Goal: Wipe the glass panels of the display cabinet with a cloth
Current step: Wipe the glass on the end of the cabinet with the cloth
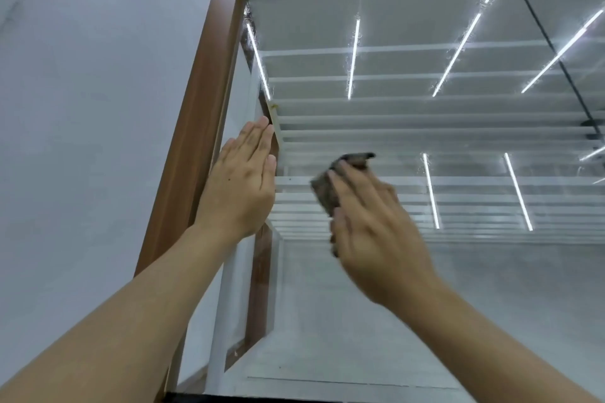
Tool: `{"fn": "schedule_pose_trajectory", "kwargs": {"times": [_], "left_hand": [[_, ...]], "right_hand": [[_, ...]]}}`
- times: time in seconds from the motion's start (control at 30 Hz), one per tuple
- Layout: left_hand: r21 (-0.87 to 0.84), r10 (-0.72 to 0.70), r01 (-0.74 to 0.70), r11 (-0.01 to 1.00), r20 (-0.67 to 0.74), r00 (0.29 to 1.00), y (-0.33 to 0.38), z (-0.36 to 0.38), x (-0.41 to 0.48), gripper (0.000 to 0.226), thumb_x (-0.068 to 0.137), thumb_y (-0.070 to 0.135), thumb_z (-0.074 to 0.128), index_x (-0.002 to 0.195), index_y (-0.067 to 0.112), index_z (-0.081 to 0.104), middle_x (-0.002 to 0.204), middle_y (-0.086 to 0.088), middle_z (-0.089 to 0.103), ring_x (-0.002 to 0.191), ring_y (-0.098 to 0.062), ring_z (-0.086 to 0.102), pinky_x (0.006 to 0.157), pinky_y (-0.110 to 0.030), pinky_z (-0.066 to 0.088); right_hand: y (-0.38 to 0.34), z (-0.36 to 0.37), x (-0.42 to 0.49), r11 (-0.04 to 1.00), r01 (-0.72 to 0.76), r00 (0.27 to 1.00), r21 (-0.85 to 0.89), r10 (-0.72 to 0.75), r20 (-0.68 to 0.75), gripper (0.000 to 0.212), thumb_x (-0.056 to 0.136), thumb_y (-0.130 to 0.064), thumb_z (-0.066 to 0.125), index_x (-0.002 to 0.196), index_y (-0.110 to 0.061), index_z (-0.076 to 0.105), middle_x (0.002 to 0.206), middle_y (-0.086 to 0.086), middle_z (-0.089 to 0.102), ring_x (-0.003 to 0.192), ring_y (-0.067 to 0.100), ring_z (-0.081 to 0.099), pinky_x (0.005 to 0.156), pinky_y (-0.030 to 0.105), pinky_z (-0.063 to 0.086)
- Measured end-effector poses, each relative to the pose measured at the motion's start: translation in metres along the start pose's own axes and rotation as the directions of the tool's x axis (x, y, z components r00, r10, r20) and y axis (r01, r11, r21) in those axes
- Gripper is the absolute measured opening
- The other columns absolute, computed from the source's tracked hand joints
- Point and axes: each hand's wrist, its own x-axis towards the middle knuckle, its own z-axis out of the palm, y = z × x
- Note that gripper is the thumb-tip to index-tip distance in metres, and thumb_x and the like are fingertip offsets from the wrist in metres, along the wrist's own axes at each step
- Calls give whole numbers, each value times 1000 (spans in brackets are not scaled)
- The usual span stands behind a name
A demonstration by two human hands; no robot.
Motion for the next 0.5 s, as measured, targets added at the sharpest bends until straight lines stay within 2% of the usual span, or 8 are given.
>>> {"fn": "schedule_pose_trajectory", "kwargs": {"times": [0.1,0.17,0.2,0.23,0.3,0.37,0.43,0.5], "left_hand": [[27,-14,14,1000,-10,1000,2,1,-1,63,102,39,7,162,21,5,168,12,-4,152,1,-10,126,-28,-6],[31,-14,14,999,-6,1000,2,2,-1,62,102,39,8,162,21,6,169,12,-3,152,2,-10,127,-29,-4],[31,-11,12,999,-4,1000,1,1,-1,62,103,39,9,162,22,6,169,12,-3,152,2,-9,127,-30,-3],[30,-8,8,1000,-2,1000,1,1,-1,61,103,39,9,162,22,7,169,12,-2,152,2,-8,127,-31,-2],[20,-3,3,1000,-4,1000,-1,1,0,61,103,39,11,162,22,9,169,11,1,153,1,-5,128,-33,0],[7,-10,10,1000,-10,1000,-1,-1,0,62,103,39,11,162,21,11,169,10,4,153,1,-3,128,-33,1],[8,-42,42,999,-10,999,4,-1,2,63,101,37,12,162,20,12,169,8,5,154,-1,-2,126,-28,-2],[23,-108,108,994,-18,994,16,-1,5,63,101,32,15,162,16,14,170,4,6,155,-6,0,123,-26,-5]], "right_hand": [[42,-12,37,982,-188,979,-3,188,-79,58,100,-30,25,152,-7,39,160,12,34,149,29,29,123,45,21],[45,-9,85,948,-318,944,20,318,-91,56,103,-28,27,155,-8,31,163,12,26,150,29,22,124,47,15],[35,-5,100,942,-335,937,29,336,-93,55,104,-26,29,155,-9,30,163,12,25,151,28,21,125,47,14],[21,0,106,953,-302,949,38,304,-85,54,104,-26,30,155,-10,31,163,11,26,150,27,21,124,47,15],[-2,8,85,995,-97,995,34,98,-30,53,104,-27,31,154,-11,33,162,9,29,151,24,23,124,46,19],[0,5,40,998,53,998,16,-53,19,53,103,-29,30,152,-10,38,159,8,35,150,24,27,123,43,22],[31,-10,12,999,33,999,5,-33,3,55,102,-31,26,150,-9,43,157,8,40,147,25,32,121,45,28],[72,-24,19,996,-94,993,-9,93,-72,58,100,-32,23,149,-8,44,157,10,40,146,29,35,119,50,30]]}}
